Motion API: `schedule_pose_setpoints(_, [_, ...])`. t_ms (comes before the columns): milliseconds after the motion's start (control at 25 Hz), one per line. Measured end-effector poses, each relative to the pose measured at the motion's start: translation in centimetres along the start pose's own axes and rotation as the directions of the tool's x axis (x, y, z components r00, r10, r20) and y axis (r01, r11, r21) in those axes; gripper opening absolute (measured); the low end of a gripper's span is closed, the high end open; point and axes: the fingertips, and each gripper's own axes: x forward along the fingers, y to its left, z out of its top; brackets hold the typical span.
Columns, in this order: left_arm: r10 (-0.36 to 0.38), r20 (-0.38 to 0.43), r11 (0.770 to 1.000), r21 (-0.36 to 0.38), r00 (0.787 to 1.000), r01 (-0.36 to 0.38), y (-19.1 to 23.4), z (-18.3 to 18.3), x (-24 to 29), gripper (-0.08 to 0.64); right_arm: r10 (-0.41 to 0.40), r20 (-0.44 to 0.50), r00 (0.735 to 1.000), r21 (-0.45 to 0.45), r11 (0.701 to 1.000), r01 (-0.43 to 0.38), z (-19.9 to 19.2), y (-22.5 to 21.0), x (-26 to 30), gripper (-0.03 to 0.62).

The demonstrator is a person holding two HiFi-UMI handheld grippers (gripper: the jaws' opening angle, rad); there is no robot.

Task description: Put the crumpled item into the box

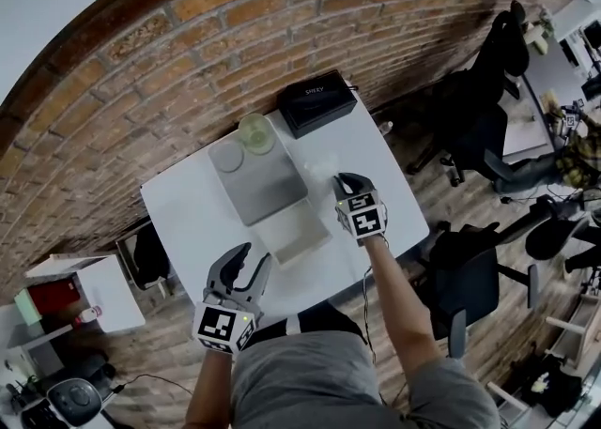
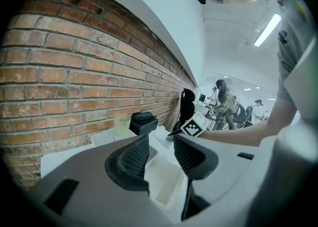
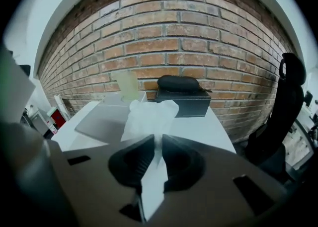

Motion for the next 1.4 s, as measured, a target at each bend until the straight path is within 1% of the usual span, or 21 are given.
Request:
schedule_pose_setpoints(160, [-0.007, 0.014, 1.0, 0.01, 1.0, 0.007, 0.1, 0.2, -1.0, 0.155, 0.029, -0.001, 1.0, 0.002, 1.0, -0.029, -1.0, 3.0, -1.4, 0.052])
schedule_pose_setpoints(480, [-0.005, 0.018, 0.996, 0.085, 1.0, 0.003, 0.3, 0.1, -2.5, 0.155, 0.088, -0.035, 0.995, -0.02, 0.996, -0.089, -3.0, 7.6, -2.4, 0.052])
schedule_pose_setpoints(520, [-0.004, 0.018, 0.996, 0.093, 1.0, 0.002, 0.3, 0.0, -2.7, 0.155, 0.096, -0.048, 0.994, -0.032, 0.995, -0.098, -3.4, 8.3, -2.4, 0.052])
schedule_pose_setpoints(600, [-0.009, 0.019, 0.997, 0.081, 1.0, 0.007, 0.3, -0.1, -3.1, 0.155, 0.119, -0.091, 0.989, -0.06, 0.99, -0.124, -4.5, 9.8, -2.2, 0.052])
schedule_pose_setpoints(760, [-0.012, 0.019, 0.998, 0.067, 1.0, 0.011, 0.2, -0.6, -3.7, 0.155, 0.161, -0.207, 0.965, -0.102, 0.977, -0.185, -7.0, 12.1, -1.3, 0.054])
schedule_pose_setpoints(840, [-0.01, 0.021, 0.998, 0.066, 1.0, 0.008, 0.2, -0.7, -4.0, 0.155, 0.16, -0.264, 0.951, -0.123, 0.973, -0.197, -8.1, 12.5, -0.8, 0.054])
schedule_pose_setpoints(920, [-0.003, 0.024, 0.998, 0.062, 1.0, 0.002, 0.3, -0.7, -4.3, 0.155, 0.142, -0.316, 0.938, -0.171, 0.964, -0.204, -8.9, 12.8, -0.5, 0.054])
schedule_pose_setpoints(1000, [0.005, 0.025, 0.998, 0.058, 1.0, -0.006, 0.5, -0.7, -4.7, 0.155, 0.126, -0.347, 0.929, -0.21, 0.955, -0.208, -9.1, 13.1, -0.2, 0.054])
schedule_pose_setpoints(1200, [0.021, 0.026, 0.999, 0.049, 0.999, -0.022, 0.8, -1.0, -5.3, 0.155, 0.121, -0.378, 0.918, -0.197, 0.958, -0.207, -9.6, 13.2, 0.8, 0.054])
schedule_pose_setpoints(1320, [0.029, 0.026, 0.999, 0.042, 0.999, -0.031, 0.8, -1.1, -5.6, 0.155, 0.117, -0.372, 0.921, -0.186, 0.963, -0.197, -9.7, 13.2, 1.0, 0.055])
schedule_pose_setpoints(1400, [0.033, 0.024, 0.999, 0.04, 0.999, -0.034, 0.8, -1.3, -5.7, 0.155, 0.131, -0.349, 0.928, -0.177, 0.963, -0.203, -9.5, 13.3, 1.1, 0.063])
